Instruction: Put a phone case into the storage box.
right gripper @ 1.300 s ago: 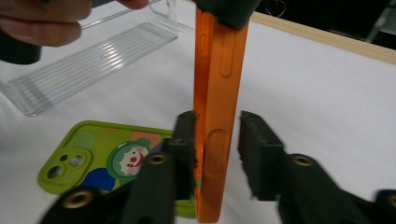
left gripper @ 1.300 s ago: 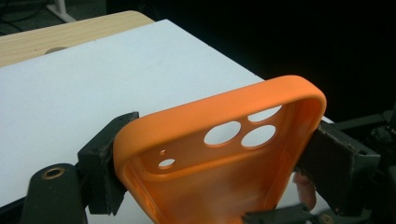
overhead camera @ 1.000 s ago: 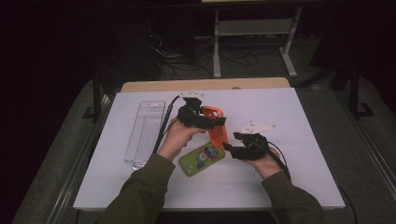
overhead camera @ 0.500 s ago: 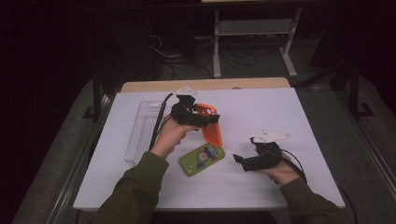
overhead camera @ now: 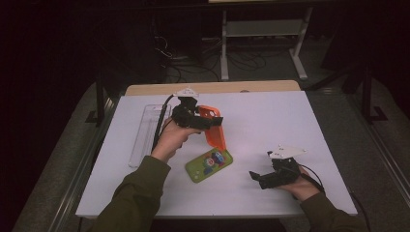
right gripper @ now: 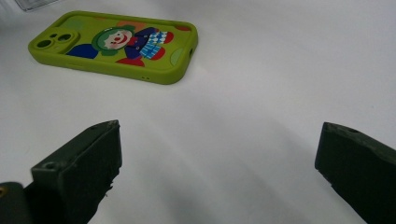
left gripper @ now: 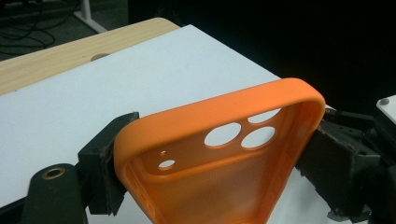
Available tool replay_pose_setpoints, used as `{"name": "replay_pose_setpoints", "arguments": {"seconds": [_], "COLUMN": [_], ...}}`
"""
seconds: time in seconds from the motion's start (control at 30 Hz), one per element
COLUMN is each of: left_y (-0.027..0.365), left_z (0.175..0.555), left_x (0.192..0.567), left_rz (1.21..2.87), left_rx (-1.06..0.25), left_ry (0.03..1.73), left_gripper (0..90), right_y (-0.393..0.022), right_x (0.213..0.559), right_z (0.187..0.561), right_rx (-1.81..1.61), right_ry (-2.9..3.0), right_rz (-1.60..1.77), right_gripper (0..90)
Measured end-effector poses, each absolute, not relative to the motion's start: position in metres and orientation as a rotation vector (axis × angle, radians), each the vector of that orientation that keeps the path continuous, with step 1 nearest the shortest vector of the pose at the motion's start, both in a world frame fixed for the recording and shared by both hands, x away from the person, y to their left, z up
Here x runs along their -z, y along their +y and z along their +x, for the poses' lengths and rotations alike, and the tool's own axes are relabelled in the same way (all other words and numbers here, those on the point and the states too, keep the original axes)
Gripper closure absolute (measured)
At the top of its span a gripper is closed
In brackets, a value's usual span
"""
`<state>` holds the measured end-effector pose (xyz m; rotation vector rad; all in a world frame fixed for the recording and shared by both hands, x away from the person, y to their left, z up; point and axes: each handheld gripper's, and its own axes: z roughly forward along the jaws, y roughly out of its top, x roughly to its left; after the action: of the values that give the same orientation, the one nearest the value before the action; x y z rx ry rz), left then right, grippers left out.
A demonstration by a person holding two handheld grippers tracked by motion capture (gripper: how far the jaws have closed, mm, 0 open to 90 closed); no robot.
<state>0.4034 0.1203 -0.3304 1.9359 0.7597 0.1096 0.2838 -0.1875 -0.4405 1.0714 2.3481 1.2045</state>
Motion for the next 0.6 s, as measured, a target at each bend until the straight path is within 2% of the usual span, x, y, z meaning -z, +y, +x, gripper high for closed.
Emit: {"name": "replay_pose_setpoints", "arguments": {"seconds": [0.6], "left_y": [0.134], "left_z": [0.413], "left_x": [0.299], "left_rz": [1.942], "left_rx": [-0.208], "left_ry": [0.762], "left_gripper": [17.4], "right_y": [-0.186], "right_x": [0.44], "right_z": [0.282], "right_rx": [-1.208], "right_ry": [2.342], "right_rz": [1.05], "right_gripper": [0.0]}}
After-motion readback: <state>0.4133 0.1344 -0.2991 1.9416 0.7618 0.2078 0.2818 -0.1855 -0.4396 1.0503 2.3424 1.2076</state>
